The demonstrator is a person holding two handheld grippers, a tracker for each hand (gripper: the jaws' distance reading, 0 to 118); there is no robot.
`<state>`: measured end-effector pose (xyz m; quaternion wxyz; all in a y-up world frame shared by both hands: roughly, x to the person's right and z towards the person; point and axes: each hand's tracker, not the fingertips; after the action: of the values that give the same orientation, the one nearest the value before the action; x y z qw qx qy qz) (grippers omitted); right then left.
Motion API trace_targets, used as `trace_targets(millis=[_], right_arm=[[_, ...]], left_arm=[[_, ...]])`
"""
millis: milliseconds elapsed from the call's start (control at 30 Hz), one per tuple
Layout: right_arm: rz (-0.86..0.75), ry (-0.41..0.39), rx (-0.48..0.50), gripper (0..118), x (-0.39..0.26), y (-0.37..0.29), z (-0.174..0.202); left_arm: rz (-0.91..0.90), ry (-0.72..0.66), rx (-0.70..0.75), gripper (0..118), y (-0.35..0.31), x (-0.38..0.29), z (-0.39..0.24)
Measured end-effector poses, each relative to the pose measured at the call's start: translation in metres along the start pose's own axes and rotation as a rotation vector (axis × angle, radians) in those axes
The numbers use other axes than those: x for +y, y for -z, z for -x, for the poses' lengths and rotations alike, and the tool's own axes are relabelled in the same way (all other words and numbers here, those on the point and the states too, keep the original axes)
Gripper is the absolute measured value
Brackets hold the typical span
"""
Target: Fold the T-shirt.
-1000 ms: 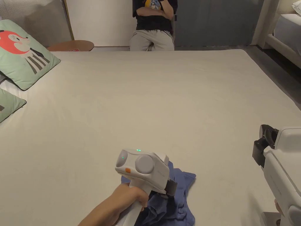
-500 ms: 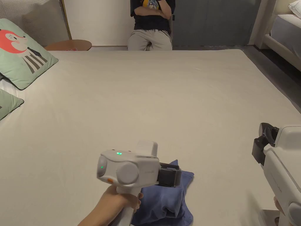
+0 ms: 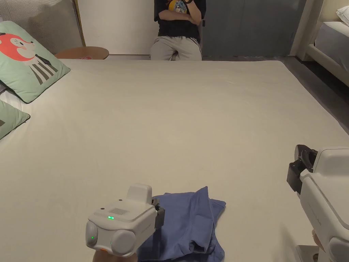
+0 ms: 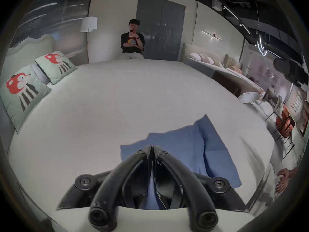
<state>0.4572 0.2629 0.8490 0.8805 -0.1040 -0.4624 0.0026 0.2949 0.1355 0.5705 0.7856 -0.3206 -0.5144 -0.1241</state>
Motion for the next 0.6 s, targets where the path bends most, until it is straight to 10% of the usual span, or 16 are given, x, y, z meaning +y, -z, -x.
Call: trace_targets(millis=[600], right_arm=[[0.010,0.006,-0.030,0,-0.003,0.000,-0.018]], left_arm=[[0.068,0.088,-0.146,0,0.047,-0.022,-0.098]])
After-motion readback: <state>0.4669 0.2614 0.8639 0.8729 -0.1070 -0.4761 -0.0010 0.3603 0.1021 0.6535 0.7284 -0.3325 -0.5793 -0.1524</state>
